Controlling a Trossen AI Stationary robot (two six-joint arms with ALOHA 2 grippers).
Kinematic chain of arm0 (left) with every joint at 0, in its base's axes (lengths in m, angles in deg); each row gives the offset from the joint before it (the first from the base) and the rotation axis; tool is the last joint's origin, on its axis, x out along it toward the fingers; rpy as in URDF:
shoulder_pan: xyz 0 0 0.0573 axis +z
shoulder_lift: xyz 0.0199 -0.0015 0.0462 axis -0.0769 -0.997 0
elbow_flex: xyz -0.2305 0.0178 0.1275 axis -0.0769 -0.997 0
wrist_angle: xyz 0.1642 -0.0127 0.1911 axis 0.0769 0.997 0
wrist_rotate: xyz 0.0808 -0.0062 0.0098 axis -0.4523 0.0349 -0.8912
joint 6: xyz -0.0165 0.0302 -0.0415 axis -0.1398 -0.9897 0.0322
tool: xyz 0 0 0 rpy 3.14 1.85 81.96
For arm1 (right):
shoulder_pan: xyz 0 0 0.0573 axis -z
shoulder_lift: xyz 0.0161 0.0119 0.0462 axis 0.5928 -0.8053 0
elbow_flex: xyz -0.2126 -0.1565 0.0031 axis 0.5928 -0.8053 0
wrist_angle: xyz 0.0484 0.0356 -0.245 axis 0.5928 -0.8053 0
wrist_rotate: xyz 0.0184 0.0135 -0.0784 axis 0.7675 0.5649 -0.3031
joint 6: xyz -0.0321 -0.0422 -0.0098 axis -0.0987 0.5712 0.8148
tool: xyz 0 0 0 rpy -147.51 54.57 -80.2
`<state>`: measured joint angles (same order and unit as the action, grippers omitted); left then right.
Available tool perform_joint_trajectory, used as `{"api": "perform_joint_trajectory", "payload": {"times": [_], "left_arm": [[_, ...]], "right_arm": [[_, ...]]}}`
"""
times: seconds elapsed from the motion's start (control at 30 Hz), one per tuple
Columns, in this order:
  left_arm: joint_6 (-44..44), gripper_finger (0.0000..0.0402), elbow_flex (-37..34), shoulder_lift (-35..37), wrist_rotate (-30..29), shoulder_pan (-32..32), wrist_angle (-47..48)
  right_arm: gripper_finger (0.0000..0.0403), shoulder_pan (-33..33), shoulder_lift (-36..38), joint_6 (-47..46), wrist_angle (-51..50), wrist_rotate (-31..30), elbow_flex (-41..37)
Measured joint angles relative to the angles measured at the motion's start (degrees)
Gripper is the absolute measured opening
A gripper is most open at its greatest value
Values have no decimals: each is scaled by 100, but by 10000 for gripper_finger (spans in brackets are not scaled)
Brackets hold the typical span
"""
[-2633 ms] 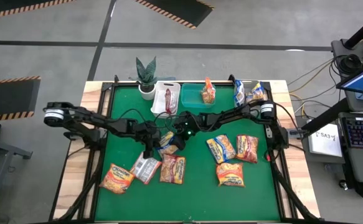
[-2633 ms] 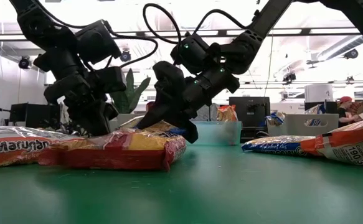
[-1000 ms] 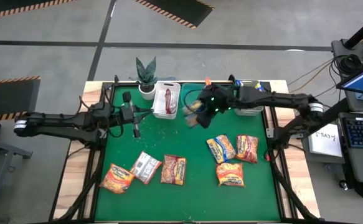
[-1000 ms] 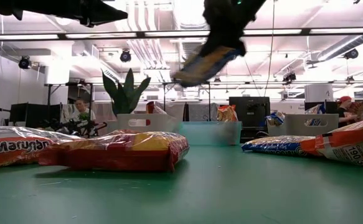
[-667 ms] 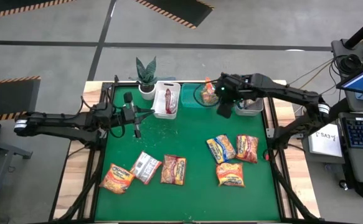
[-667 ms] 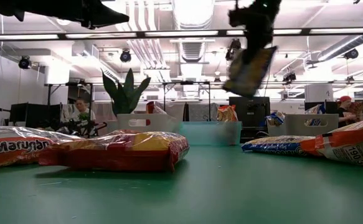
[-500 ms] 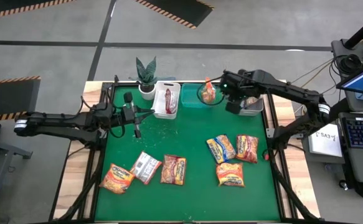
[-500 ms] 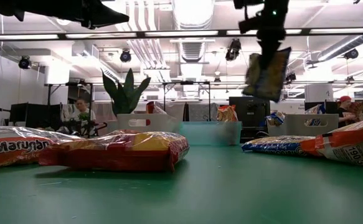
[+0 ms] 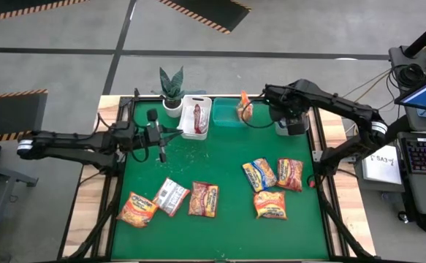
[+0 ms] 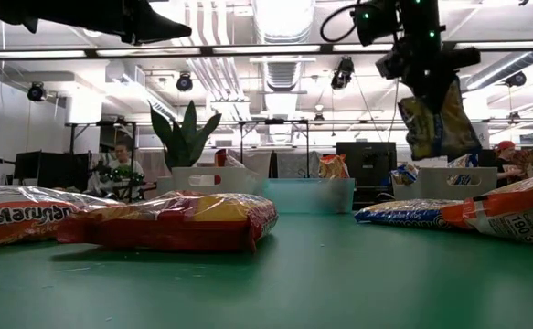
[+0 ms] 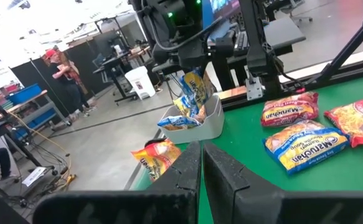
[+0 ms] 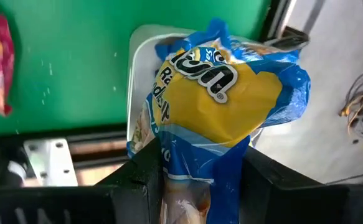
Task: Sort Maruchan noodles
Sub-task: Put the blue noodle pack into the gray bin
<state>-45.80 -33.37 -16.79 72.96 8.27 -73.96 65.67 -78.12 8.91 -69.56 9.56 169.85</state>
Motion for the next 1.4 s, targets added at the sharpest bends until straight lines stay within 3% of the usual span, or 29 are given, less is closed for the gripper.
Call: {"api": "perform_joint_trajectory", "payload": {"times": [0.3,0.5,0.67,0.97,1.17,1.4], "left_arm": [[0,0,-2,-263,0,0,2],[0,0,-2,-314,0,0,2],[-2,0,-4,-314,-2,0,0],[-4,0,-4,-314,-2,0,0],[-22,0,-4,-314,-2,0,-2],[-22,0,-4,-314,-2,0,-2]], "right_arm": [[130,70,0,841,472,-693,-674],[130,70,0,1107,837,-610,-993],[130,74,-1,1164,1075,-204,-1206],[132,73,-2,1184,1588,-190,-1827],[163,73,-2,1050,1612,-203,-2080],[225,73,-2,727,1624,-295,-2127]]}}
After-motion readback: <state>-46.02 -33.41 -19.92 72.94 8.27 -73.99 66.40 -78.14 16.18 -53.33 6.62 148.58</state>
